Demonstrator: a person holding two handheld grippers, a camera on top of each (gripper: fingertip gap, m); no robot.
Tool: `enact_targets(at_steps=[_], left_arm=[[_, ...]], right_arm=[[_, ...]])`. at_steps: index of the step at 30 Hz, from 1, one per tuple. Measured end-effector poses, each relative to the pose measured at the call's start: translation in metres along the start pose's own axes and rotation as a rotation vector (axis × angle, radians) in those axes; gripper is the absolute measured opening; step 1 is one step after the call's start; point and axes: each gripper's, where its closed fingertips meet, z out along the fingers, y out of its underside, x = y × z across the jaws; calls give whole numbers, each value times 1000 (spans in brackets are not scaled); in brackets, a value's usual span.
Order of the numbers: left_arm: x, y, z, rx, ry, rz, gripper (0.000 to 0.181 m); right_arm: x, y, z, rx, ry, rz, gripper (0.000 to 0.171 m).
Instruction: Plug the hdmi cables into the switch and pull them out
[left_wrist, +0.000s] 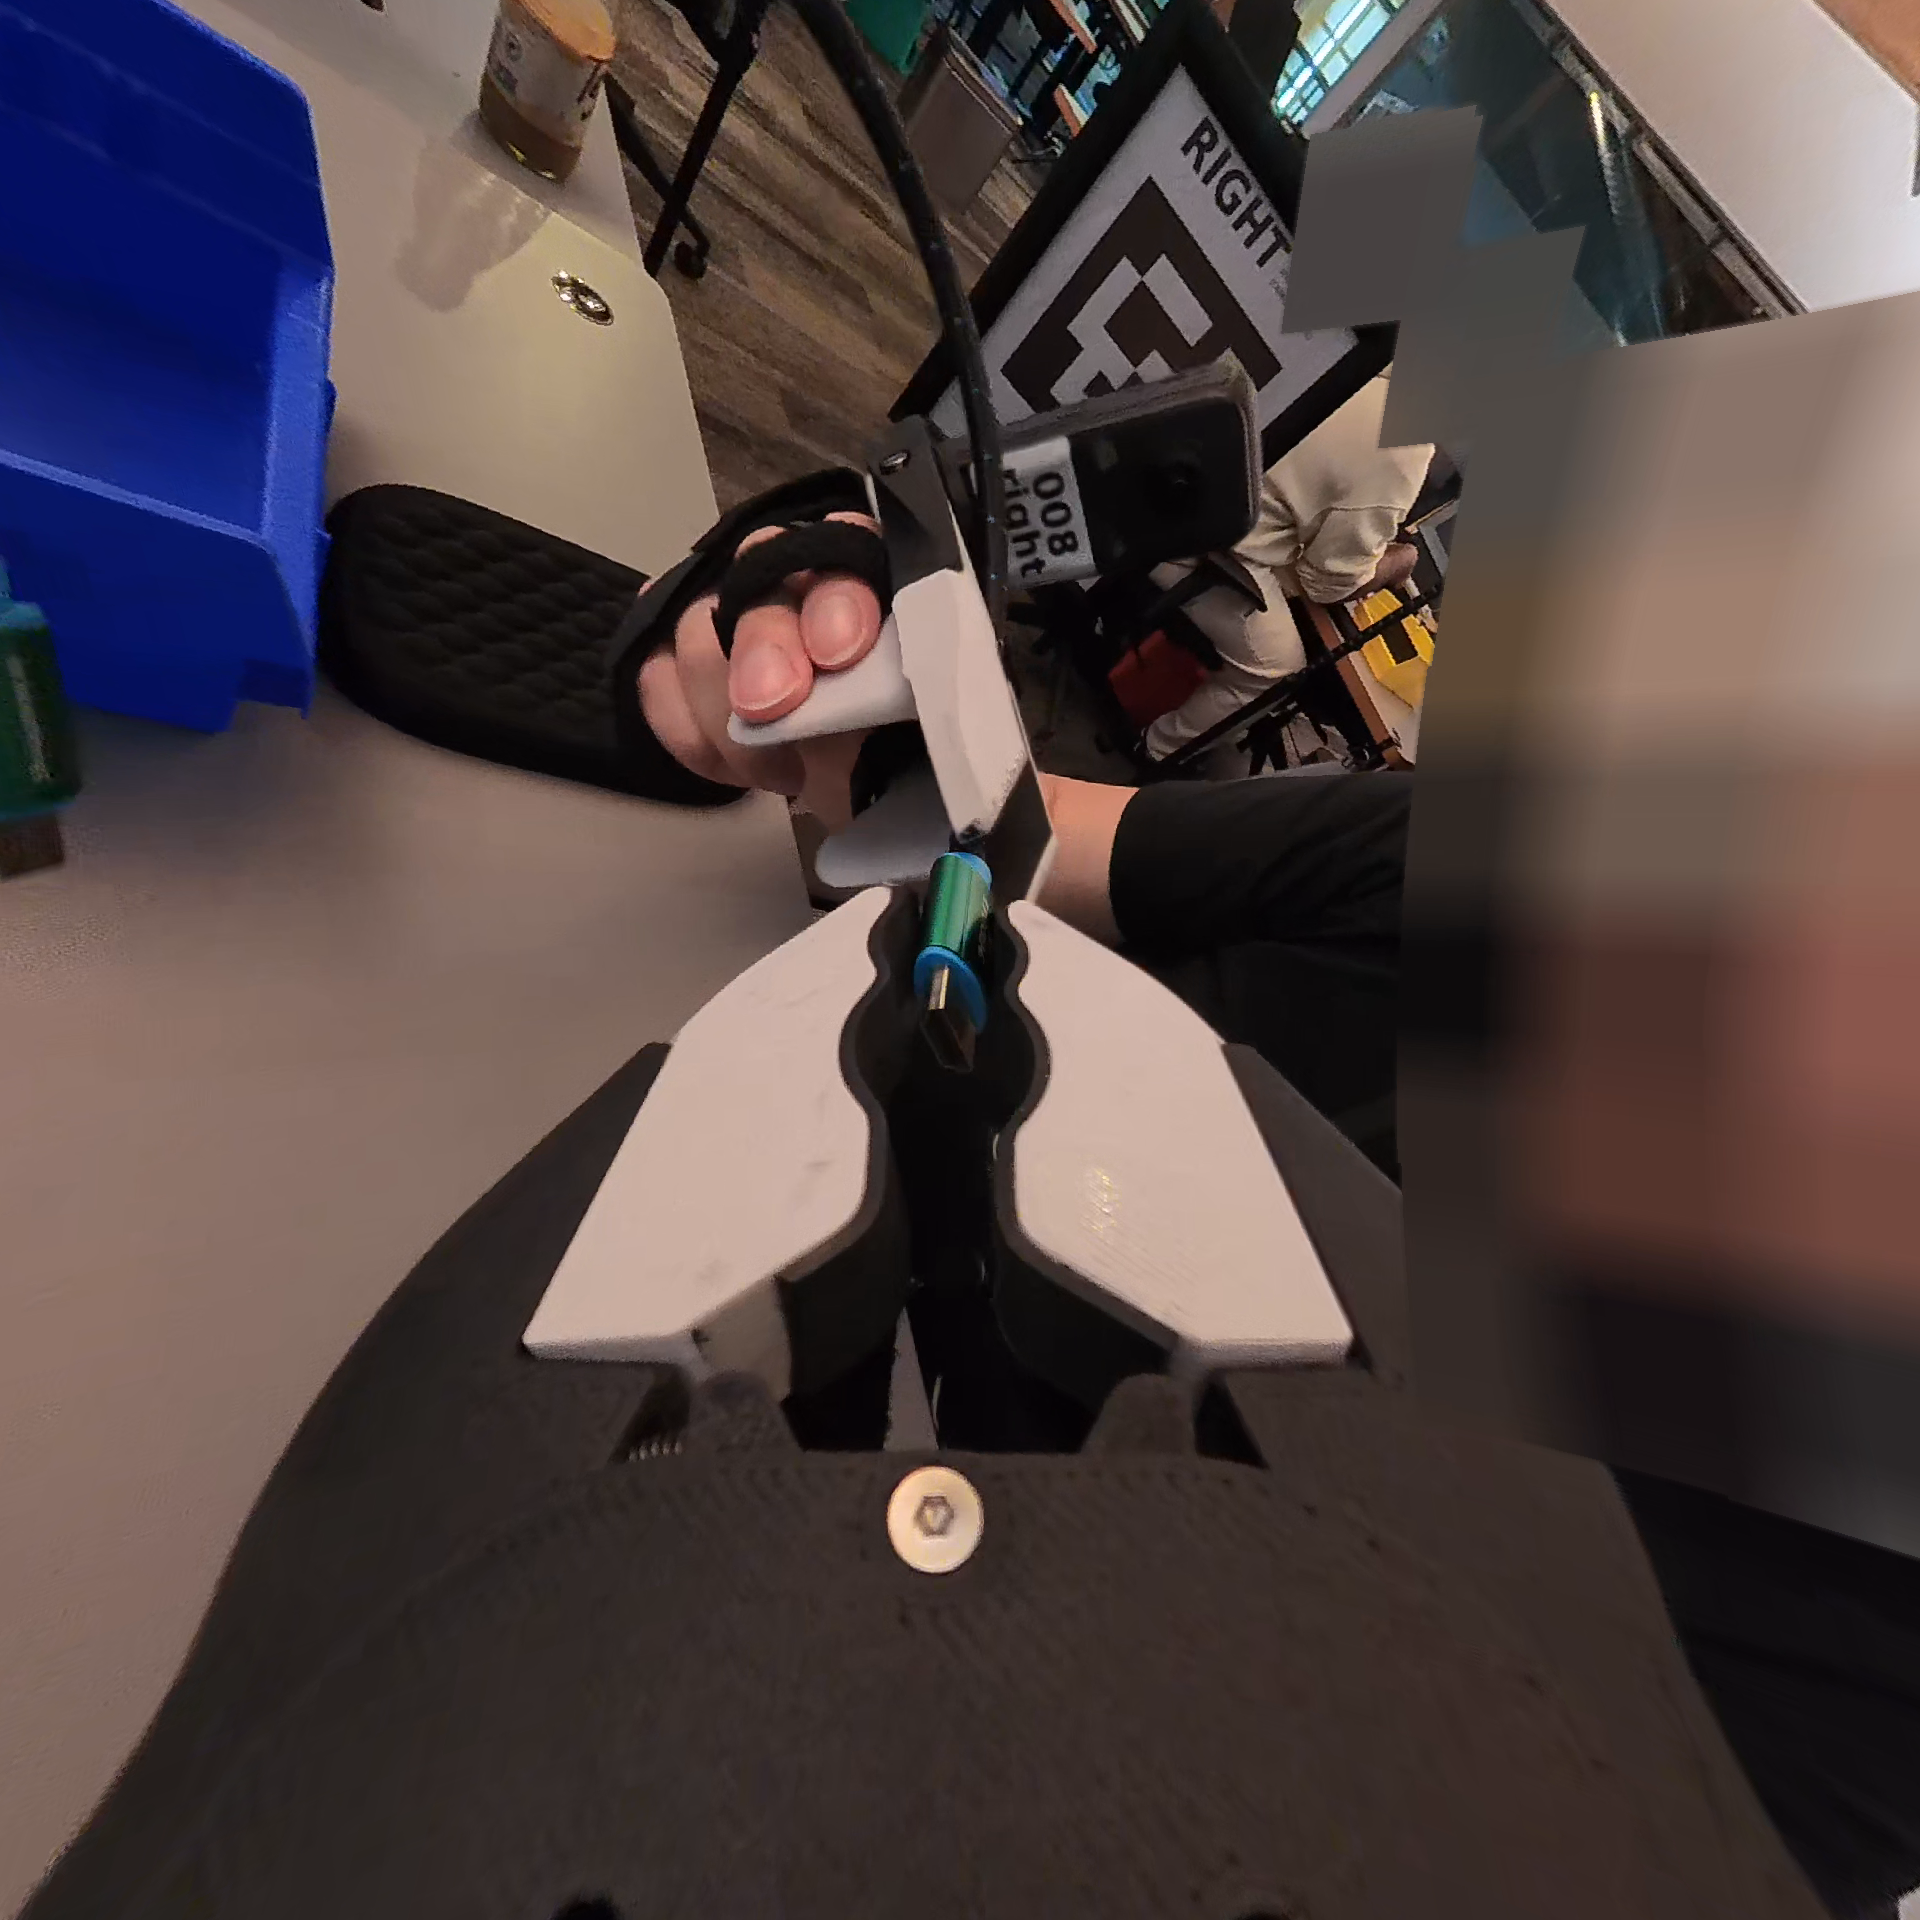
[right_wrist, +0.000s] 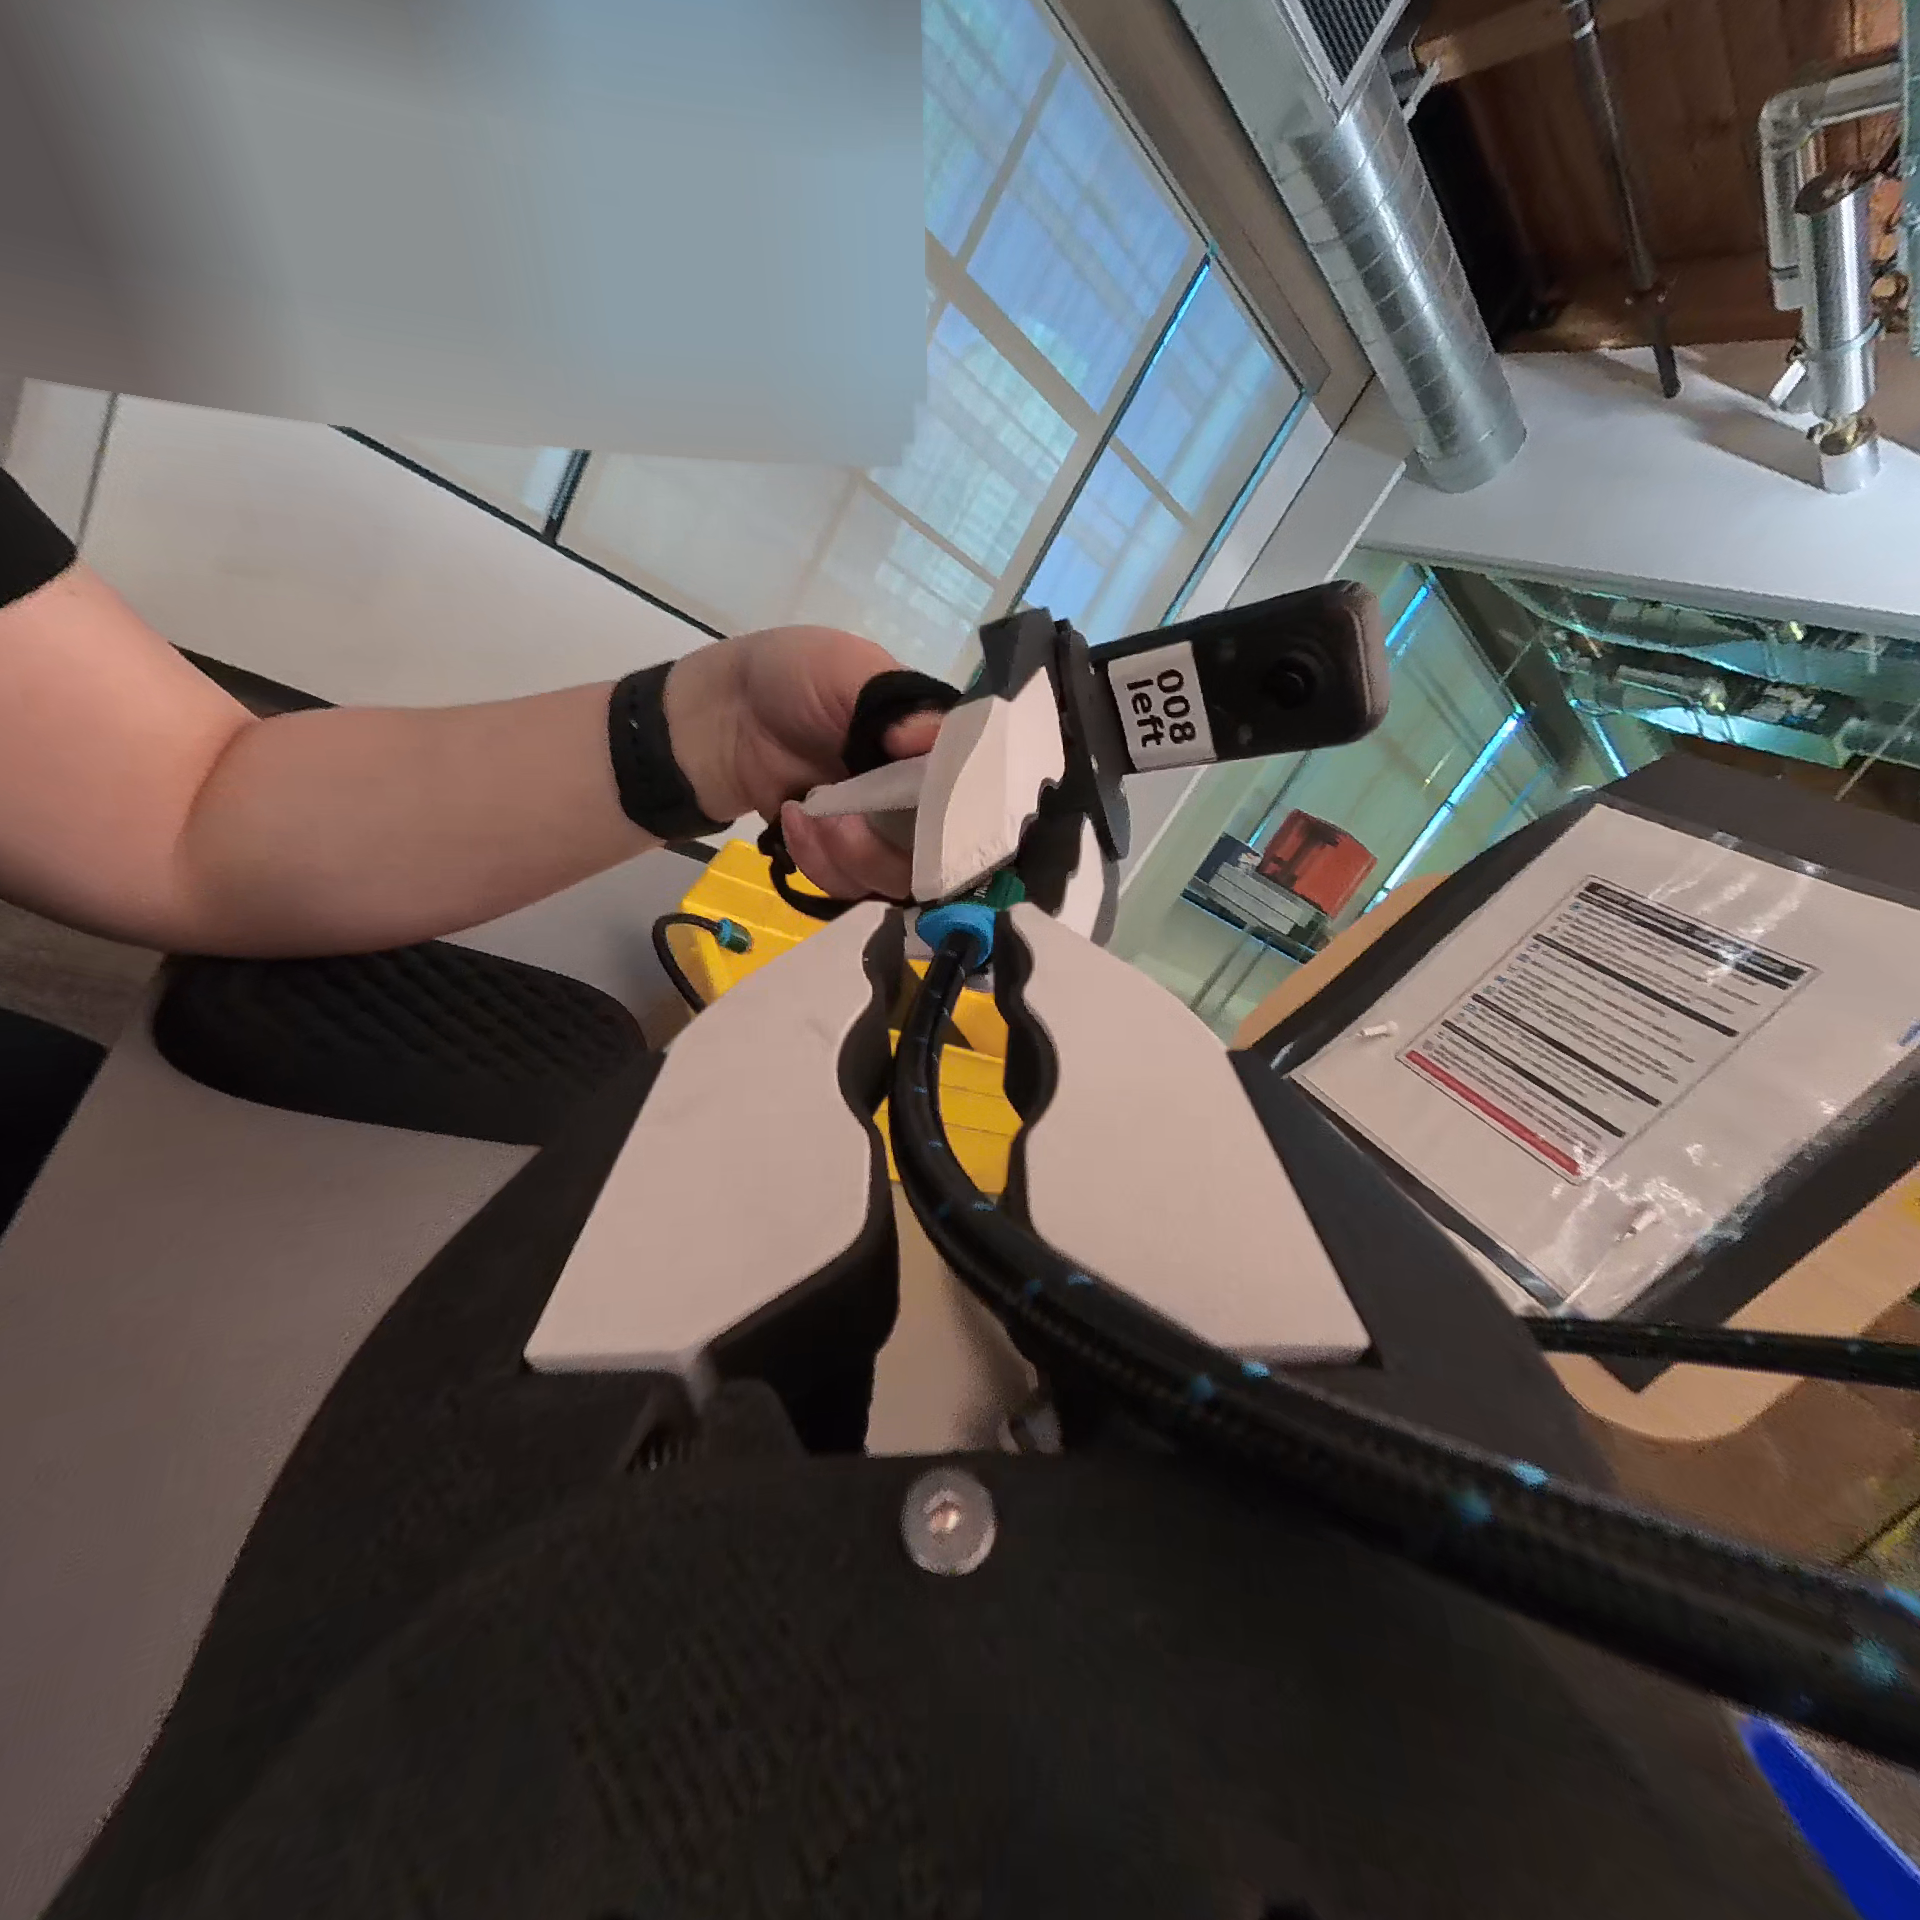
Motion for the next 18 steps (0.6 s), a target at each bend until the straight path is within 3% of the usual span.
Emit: enact_targets(at_steps=[18], left_arm=[[-15,0,1,3,-59,-20,12]], right_arm=[[7,18,-3,-50,42,57,10]])
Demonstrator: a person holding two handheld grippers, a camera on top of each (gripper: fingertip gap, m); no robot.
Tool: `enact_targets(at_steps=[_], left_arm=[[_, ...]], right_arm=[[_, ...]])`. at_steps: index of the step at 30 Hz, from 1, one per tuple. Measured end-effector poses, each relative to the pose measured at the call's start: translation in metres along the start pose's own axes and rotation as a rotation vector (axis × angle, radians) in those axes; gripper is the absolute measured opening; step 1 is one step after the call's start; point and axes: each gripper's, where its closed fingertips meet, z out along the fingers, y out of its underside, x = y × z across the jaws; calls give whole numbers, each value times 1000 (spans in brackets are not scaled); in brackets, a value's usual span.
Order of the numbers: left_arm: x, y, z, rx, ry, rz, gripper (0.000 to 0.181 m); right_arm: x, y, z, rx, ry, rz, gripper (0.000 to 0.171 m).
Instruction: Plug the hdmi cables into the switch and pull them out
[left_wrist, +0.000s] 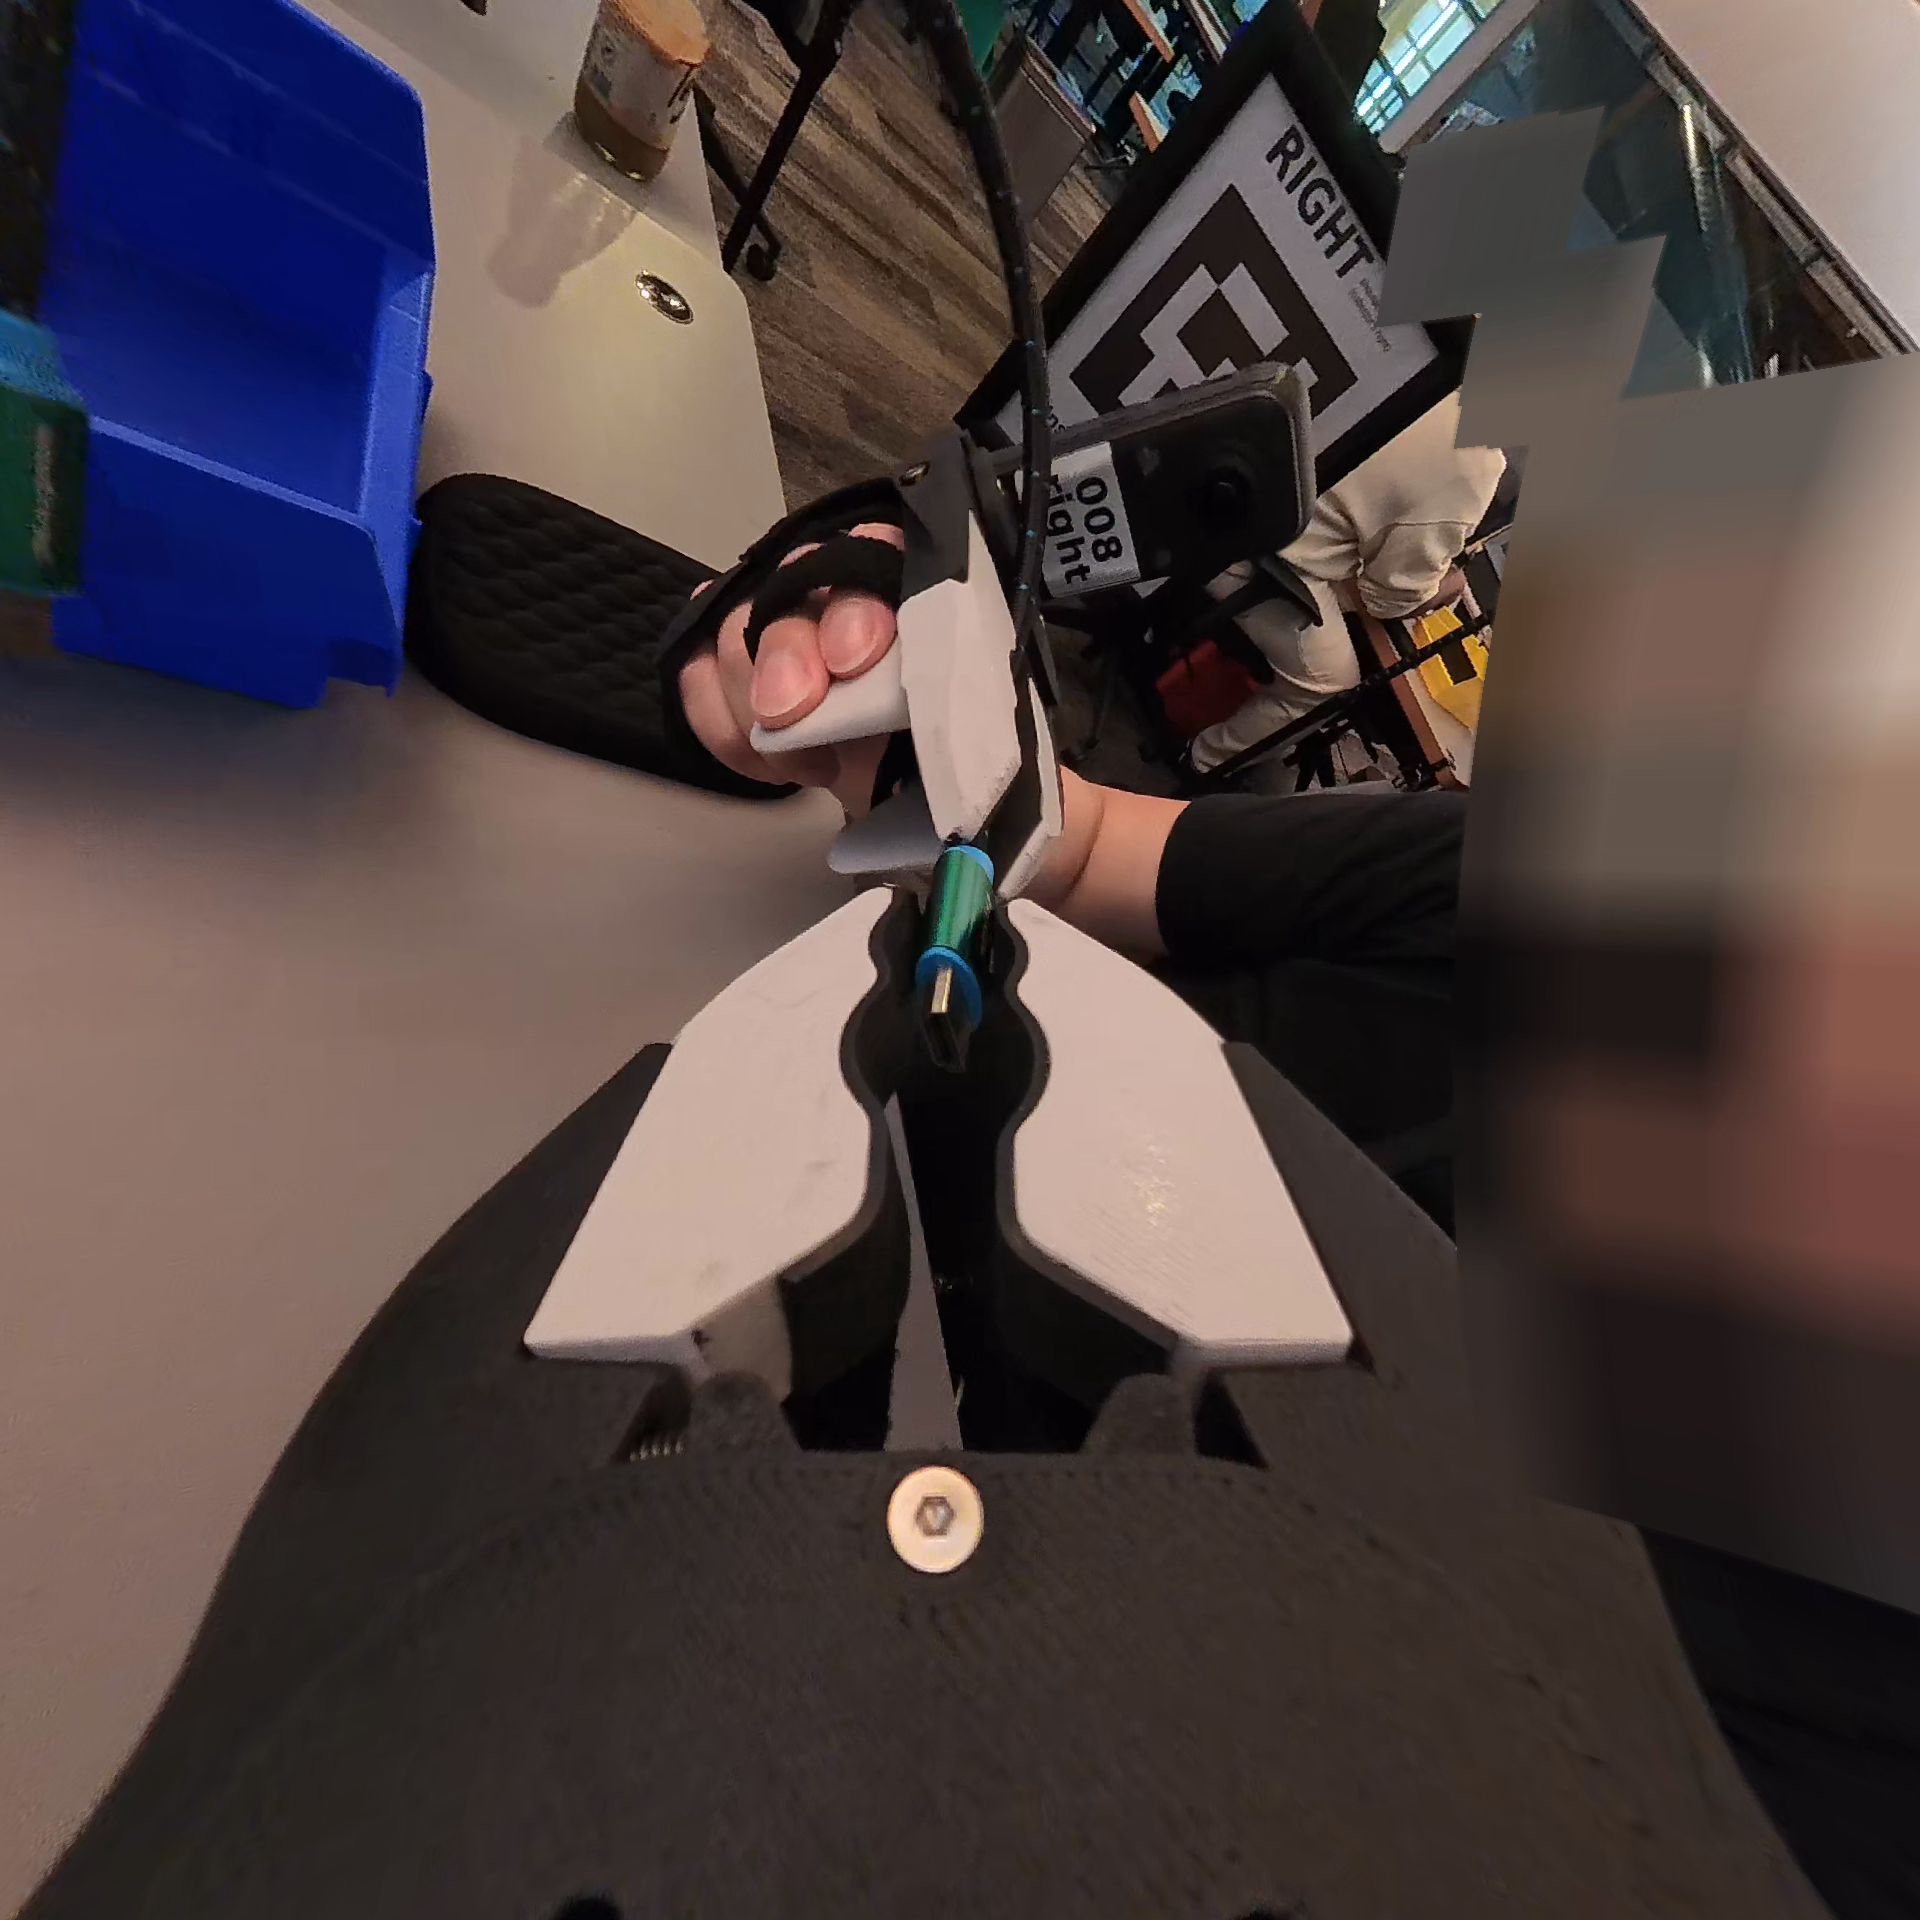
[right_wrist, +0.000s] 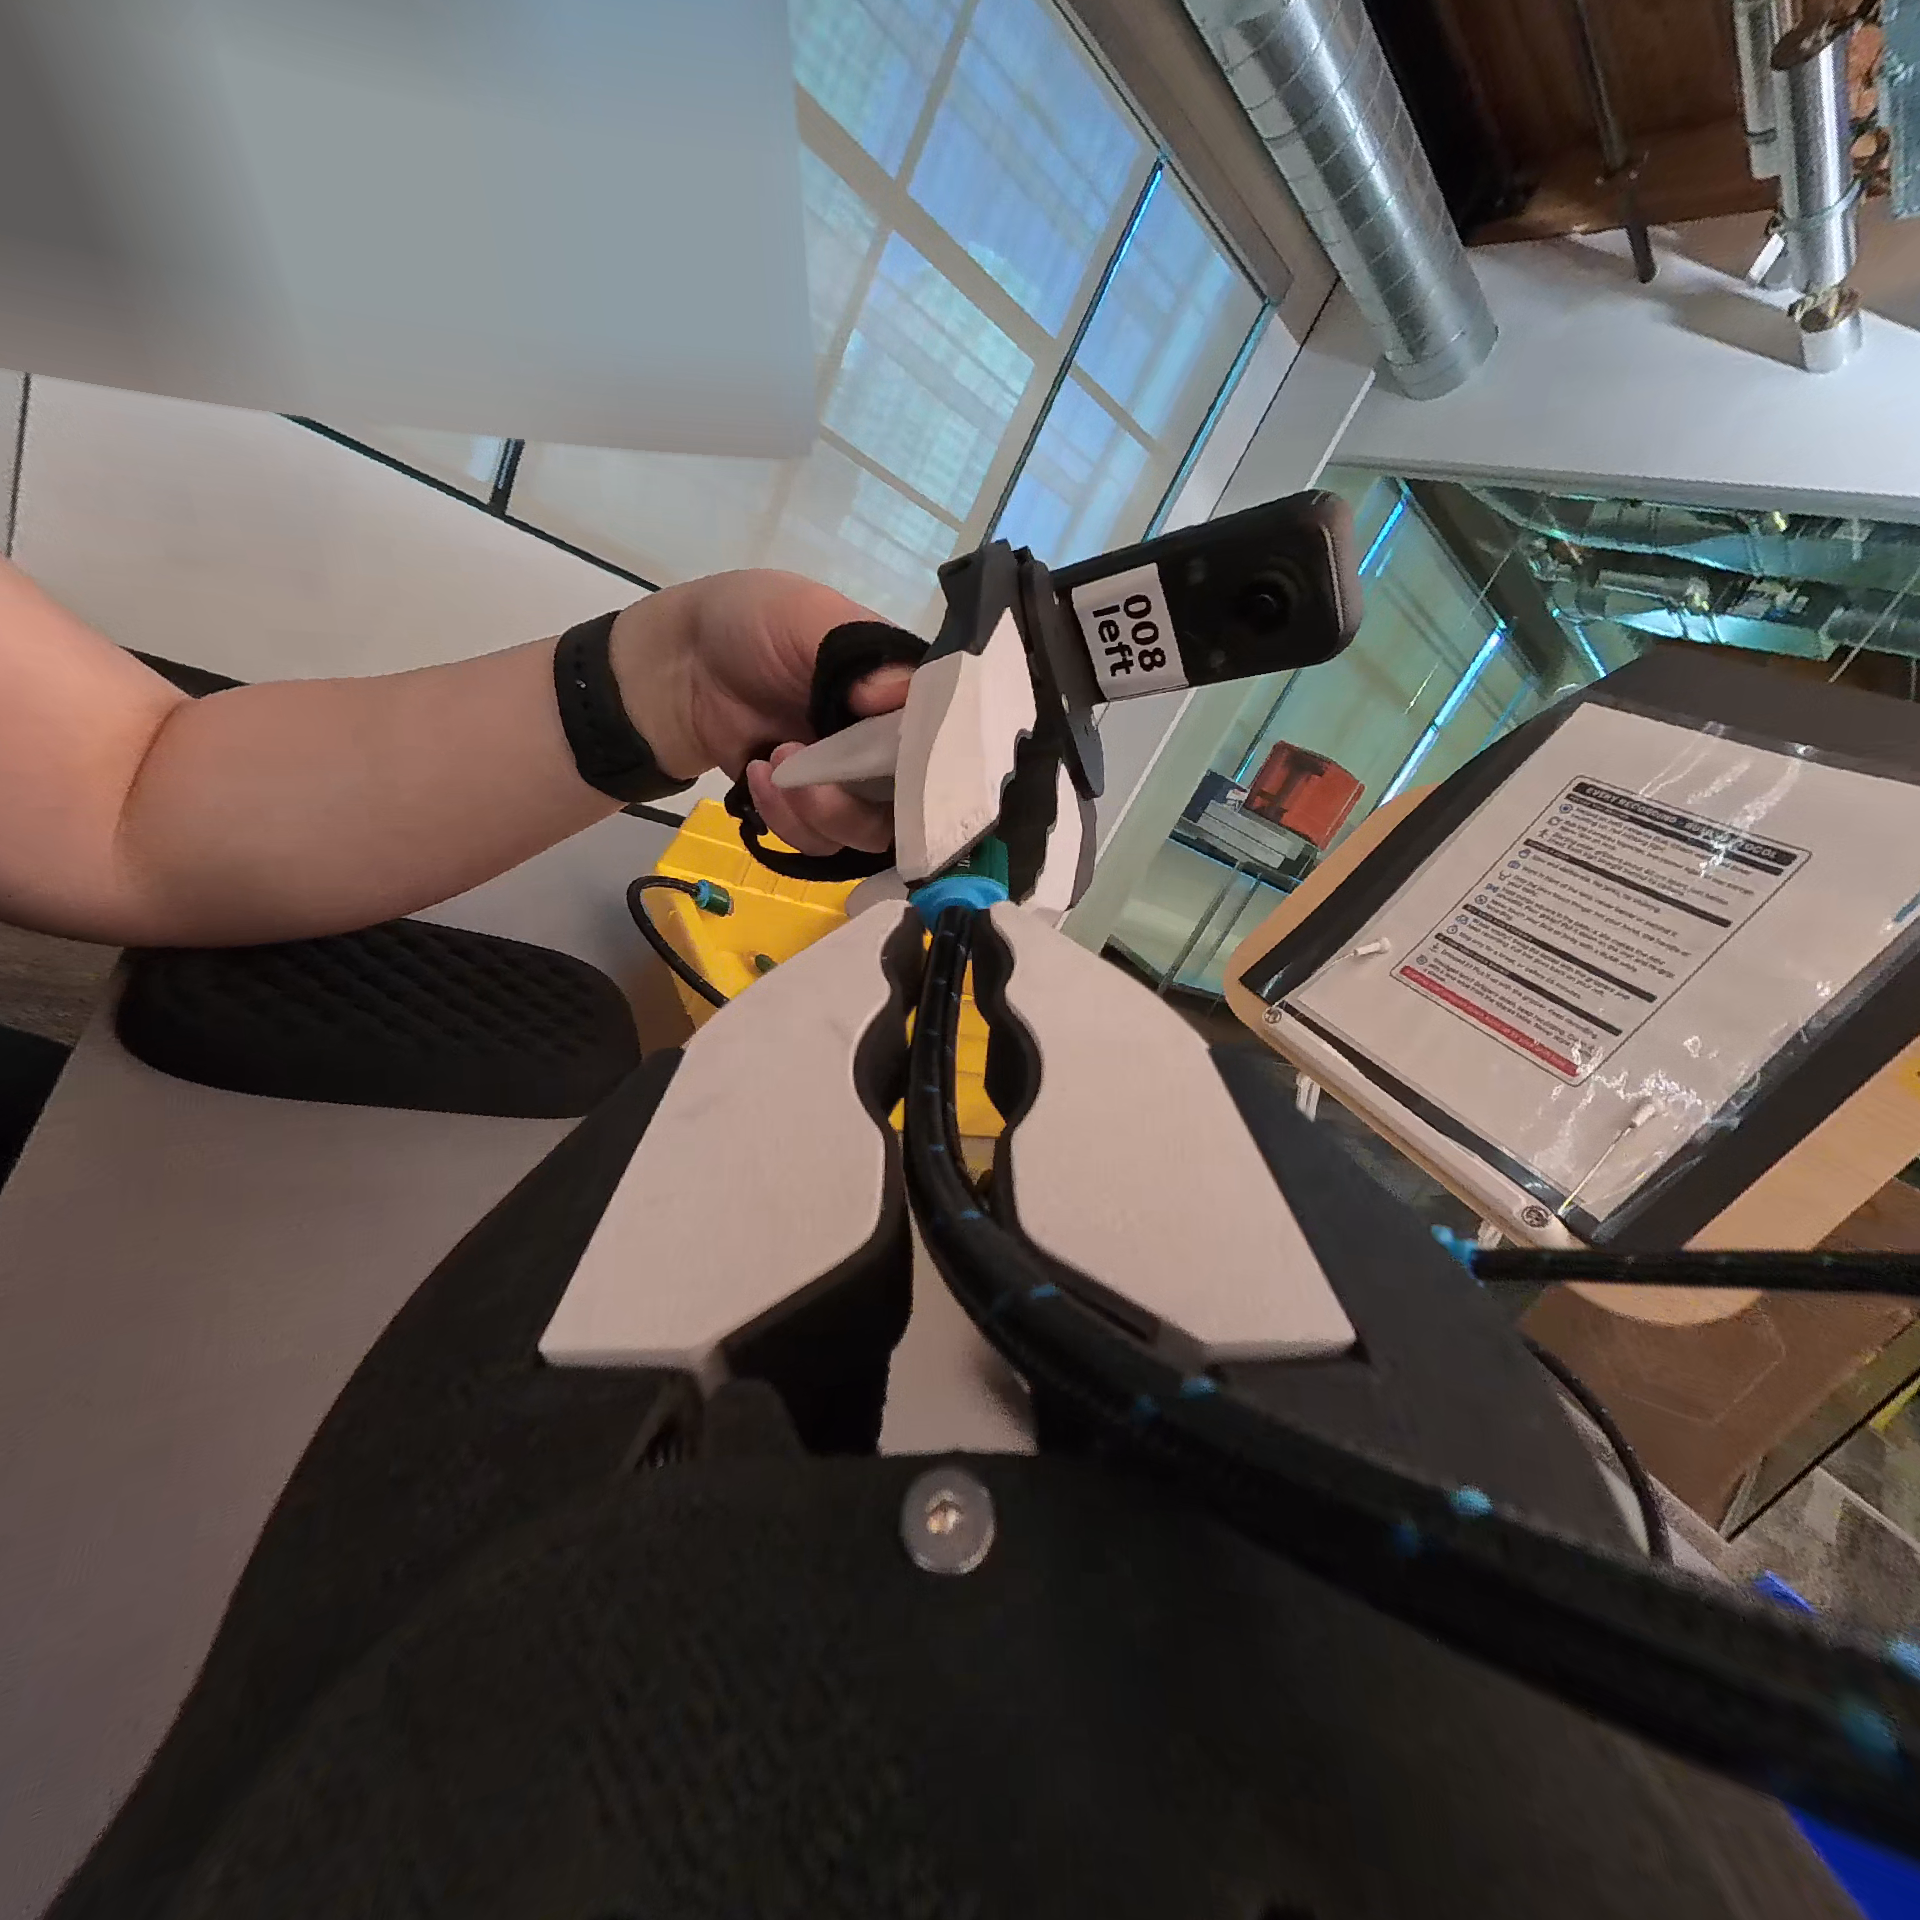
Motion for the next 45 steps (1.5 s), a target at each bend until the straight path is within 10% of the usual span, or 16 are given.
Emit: enact_targets(at_steps=[22,32,40,45], left_arm=[[-27,-3,8,11,-31,-38,15],[-114,-22,-70,153,-827,392,90],[-212,42,-66,-531,-1339,498,89],[-239,50,-55,-572,-1379,529,89]], right_arm=[[12,23,-7,-38,43,93,9],[79,-15,-13,-87,91,-47,9],[156,-80,8,-7,85,-90,9],[177,-95,-3,66,78,-95,9]])
